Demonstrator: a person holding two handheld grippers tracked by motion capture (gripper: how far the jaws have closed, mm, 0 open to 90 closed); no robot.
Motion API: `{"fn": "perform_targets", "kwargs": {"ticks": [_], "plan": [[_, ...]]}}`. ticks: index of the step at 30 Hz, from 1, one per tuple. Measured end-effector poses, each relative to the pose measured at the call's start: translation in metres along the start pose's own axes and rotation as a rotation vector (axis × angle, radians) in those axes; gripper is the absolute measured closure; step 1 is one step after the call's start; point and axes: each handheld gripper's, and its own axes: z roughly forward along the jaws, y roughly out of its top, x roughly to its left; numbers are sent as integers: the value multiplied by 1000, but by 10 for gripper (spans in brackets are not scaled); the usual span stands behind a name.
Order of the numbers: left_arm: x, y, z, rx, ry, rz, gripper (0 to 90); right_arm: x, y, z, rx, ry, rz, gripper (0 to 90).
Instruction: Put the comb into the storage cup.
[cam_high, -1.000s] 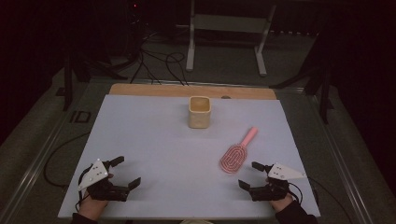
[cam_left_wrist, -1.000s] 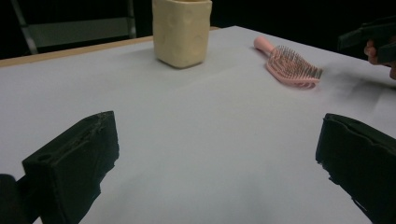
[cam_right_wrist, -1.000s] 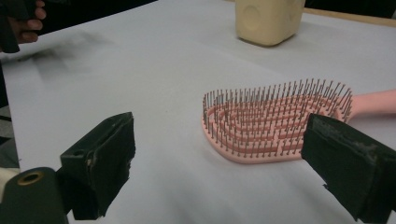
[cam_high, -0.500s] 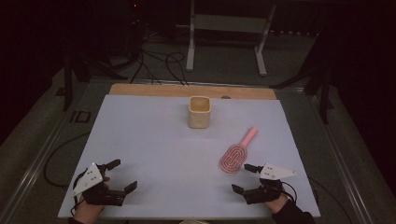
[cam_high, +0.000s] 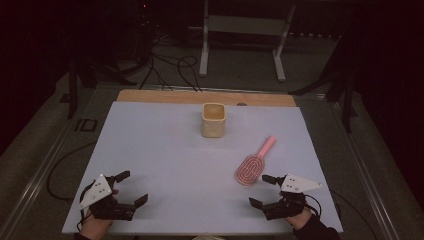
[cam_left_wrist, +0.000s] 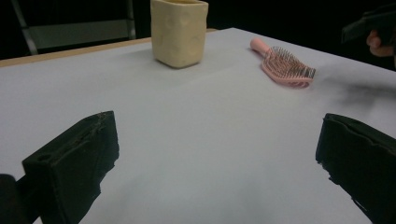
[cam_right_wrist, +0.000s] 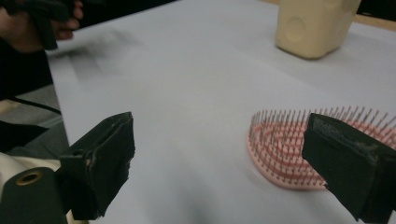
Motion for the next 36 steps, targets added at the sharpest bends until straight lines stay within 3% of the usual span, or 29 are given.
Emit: {"fn": "perform_targets", "kwargs": {"ticks": [19, 23, 36], "plan": [[1, 0, 1, -2, 6, 2, 1, -2, 33, -18, -27, -53, -37, 80], [1, 0, 1, -3, 4, -1, 1, -3, 39, -21, -20, -76, -80, 81], [2, 0, 0, -3, 8, -3, 1, -15, 61, -23, -43, -84, -82, 84]]}}
